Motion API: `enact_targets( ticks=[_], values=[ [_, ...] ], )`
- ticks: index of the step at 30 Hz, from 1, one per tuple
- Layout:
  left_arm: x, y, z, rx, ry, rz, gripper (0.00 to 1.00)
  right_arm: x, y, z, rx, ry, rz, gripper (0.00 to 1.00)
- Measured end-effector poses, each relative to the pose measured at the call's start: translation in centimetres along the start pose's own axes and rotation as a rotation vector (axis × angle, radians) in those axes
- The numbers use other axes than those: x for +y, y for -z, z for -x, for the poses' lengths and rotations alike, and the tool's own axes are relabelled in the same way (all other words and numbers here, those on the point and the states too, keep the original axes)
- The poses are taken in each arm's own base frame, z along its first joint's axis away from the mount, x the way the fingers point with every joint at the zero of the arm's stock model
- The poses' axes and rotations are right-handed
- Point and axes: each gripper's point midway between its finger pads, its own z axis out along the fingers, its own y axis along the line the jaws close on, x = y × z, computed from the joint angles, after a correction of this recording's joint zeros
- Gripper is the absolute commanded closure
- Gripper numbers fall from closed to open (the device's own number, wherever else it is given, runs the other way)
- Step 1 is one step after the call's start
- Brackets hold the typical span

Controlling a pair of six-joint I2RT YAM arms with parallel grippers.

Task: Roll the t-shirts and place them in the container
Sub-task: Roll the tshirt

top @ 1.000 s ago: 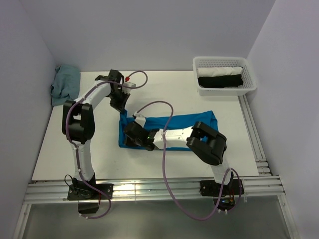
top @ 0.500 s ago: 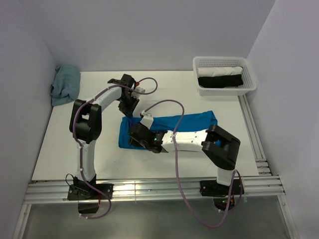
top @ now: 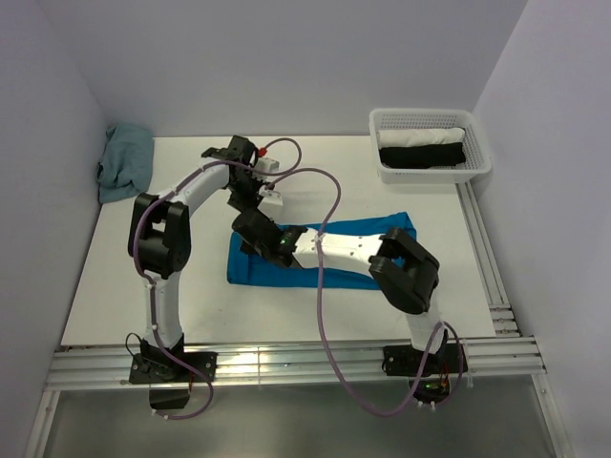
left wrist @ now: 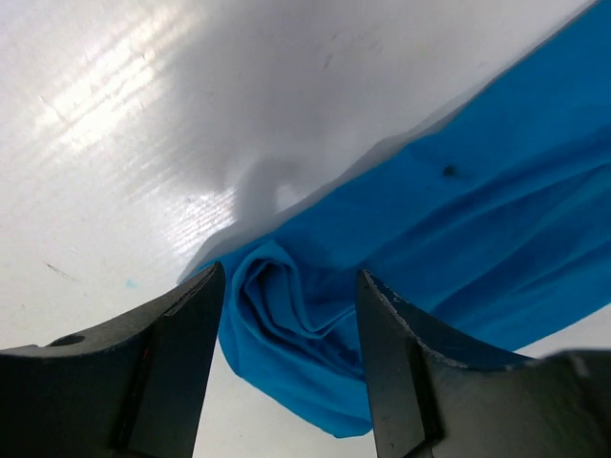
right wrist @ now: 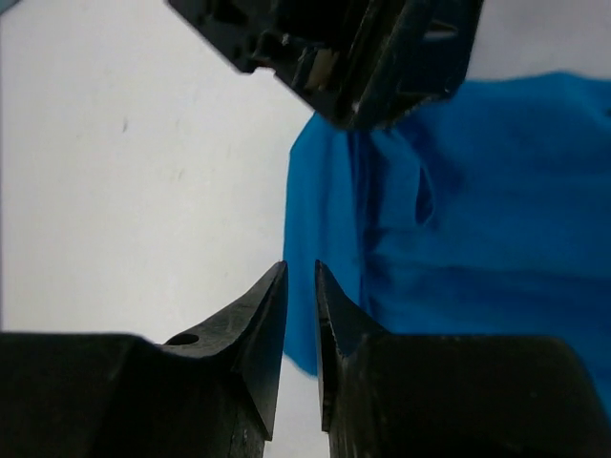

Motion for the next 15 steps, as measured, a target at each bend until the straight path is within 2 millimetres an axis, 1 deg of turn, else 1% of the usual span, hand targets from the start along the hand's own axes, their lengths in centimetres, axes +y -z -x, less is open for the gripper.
enact_targets(
  ticks=[1, 4, 5, 8, 10, 12, 15],
  values=[
    [-0.1, 0.3, 0.5, -0.016, 0.004, -0.01, 0.37, 0.0, -0.6, 0.0, 0.002, 0.006, -0.01, 0.74],
    [-0.2, 1.2, 2.0, -0.061, 0.006, -0.032, 0.36, -0.4, -2.5, 0.1, 0.009, 0.029, -0.042, 0.66],
    [-0.1, 1.6, 2.5, -0.077, 0.006, -0.035, 0.36, -0.7, -3.1, 0.0, 0.015, 0.038, -0.052, 0.61],
    [0.5, 2.5, 3.8, -0.12, 0.018, -0.043, 0.35, -1.6, -4.0, -0.4, 0.031, 0.055, -0.077, 0.61],
    [1.1, 2.9, 4.0, -0.132, 0.034, -0.047, 0.35, -2.3, -4.3, -0.7, 0.049, 0.062, -0.096, 0.64],
    [1.7, 3.2, 3.9, -0.142, 0.06, -0.059, 0.35, -2.7, -4.6, -0.8, 0.06, 0.063, -0.102, 0.72],
    [3.4, 3.8, 3.7, -0.157, 0.102, -0.072, 0.35, -3.2, -4.9, -0.7, 0.073, 0.057, -0.102, 0.81]
  ],
)
